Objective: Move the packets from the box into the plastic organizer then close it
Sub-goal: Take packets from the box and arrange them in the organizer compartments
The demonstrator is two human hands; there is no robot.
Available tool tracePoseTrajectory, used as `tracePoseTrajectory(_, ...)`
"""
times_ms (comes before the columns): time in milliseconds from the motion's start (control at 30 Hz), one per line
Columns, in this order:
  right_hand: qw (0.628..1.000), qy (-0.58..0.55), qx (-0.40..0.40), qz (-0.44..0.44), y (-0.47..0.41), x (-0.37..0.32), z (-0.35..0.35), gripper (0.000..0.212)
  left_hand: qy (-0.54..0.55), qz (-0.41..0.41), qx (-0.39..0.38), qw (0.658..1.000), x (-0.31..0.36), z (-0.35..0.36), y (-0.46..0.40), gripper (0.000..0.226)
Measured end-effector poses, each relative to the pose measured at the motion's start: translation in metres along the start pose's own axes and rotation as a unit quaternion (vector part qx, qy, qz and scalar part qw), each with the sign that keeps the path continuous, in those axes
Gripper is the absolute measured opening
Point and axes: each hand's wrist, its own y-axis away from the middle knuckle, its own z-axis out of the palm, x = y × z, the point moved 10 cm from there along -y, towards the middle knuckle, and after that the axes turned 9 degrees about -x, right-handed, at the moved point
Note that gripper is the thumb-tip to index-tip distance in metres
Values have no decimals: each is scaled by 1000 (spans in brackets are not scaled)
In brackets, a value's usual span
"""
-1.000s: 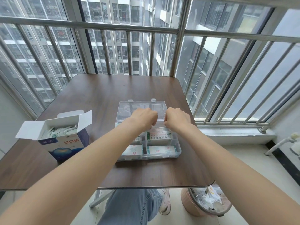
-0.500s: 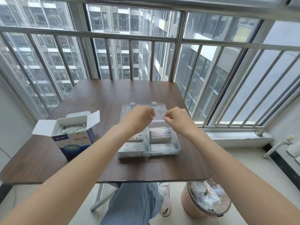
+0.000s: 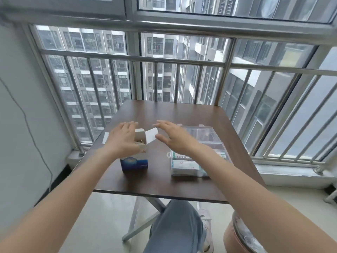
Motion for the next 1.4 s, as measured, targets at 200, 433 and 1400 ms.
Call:
tracePoseTrajectory(200,999,26,3,24,-7,-18,15,37,-27,24,-50,998,-36,17,9,96)
tracePoseTrajectory(433,982,156,86,-68,11,-63,19,18,-26,120,110,986,-17,2,60,89)
tracePoseTrajectory(1400,977,203,-26,-65,-21,-78,66,11,0,140,100,985,-15,9,57,75)
